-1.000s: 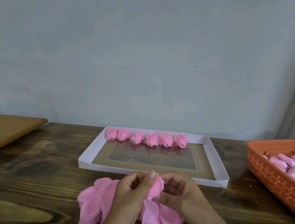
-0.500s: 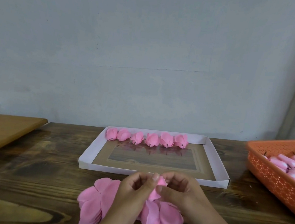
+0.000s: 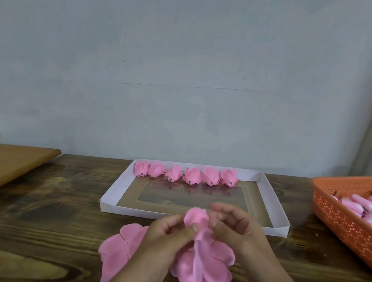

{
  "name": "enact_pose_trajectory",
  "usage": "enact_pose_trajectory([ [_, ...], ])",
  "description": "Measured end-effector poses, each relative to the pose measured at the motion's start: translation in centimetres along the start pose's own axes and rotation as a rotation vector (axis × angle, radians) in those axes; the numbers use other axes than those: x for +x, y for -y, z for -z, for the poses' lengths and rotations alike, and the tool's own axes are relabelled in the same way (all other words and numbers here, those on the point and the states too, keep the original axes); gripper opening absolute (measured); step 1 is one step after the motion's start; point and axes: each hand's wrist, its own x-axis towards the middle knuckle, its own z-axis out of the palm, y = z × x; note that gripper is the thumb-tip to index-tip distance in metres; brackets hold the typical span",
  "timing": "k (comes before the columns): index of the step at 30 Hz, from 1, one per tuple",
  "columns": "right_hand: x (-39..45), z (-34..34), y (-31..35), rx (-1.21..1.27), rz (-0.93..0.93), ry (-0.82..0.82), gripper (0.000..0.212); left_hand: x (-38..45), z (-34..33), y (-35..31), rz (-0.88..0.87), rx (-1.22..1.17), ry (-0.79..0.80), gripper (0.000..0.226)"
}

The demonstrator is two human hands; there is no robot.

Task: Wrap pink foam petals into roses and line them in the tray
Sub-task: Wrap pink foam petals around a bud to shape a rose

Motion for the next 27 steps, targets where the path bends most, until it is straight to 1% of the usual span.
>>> enact_pose_trajectory([
  [2,-0.2,0.1,0.1,-0.134,0.05,-0.019,0.049,0.0,0.3,-0.5,0.024,-0.13,-0.095,0.032],
  [3,-0.3,0.1,0.1,-0.234,0.064,-0.003,0.057,0.0,0.4,-0.8,0.025,-0.188,-0.123,0.029],
  [5,-0.6,-0.1,0.0,-0.436,0.079,0.044,0.074,-0.2,0.4,-1.3,0.019,-0.265,-0.13,0.021],
  [7,-0.7,-0.3,-0.8,-0.624,0.173,0.102,0.083,-0.3,0.3,-1.5,0.004,-0.305,-0.147,0.021],
  [8,-0.7,-0.5,-1.3,-0.717,0.23,0.136,0.086,-0.3,0.3,-1.5,0.001,-0.322,-0.162,0.026],
  [10,-0.8,-0.6,-2.2,-0.88,0.356,0.179,0.086,-0.3,0.3,-1.3,0.01,-0.357,-0.157,0.04],
  [11,-0.7,-0.7,-2.6,-0.944,0.427,0.176,0.083,-0.4,0.2,-1.3,0.02,-0.368,-0.149,0.043],
  [13,-0.7,-0.8,-3.1,-1.01,0.559,0.116,0.076,-0.5,0.1,-1.3,0.027,-0.37,-0.133,0.038],
  [14,-0.6,-0.7,-3.3,-1.018,0.628,0.068,0.071,-0.4,0.0,-1.1,0.025,-0.373,-0.129,0.036],
  [16,-0.4,-0.6,-3.4,-0.994,0.753,-0.038,0.058,-0.4,-0.1,-0.8,0.023,-0.389,-0.107,0.042],
  [18,-0.2,-0.5,-3.4,-0.951,0.826,-0.102,0.049,-0.5,-0.4,-0.7,0.021,-0.417,-0.075,0.045],
  [20,-0.2,-0.6,-3.4,-0.909,0.853,-0.124,0.038,-0.4,-0.5,-0.9,0.018,-0.443,-0.08,0.039],
  [22,-0.4,-0.9,-3.1,-0.807,0.796,-0.125,0.024,-0.2,-0.5,-0.8,0.007,-0.434,-0.081,0.027],
  [23,-0.6,-1.1,-2.9,-0.729,0.728,-0.122,0.02,-0.2,-0.5,-0.7,-0.007,-0.422,-0.068,0.022],
  [25,-0.7,-1.5,-2.4,-0.561,0.553,-0.119,0.017,-0.2,-0.3,-0.5,-0.034,-0.406,-0.027,0.021],
  [27,-0.7,-1.8,-1.8,-0.4,0.406,-0.113,0.008,0.0,-0.2,-0.2,-0.034,-0.416,-0.008,0.016],
])
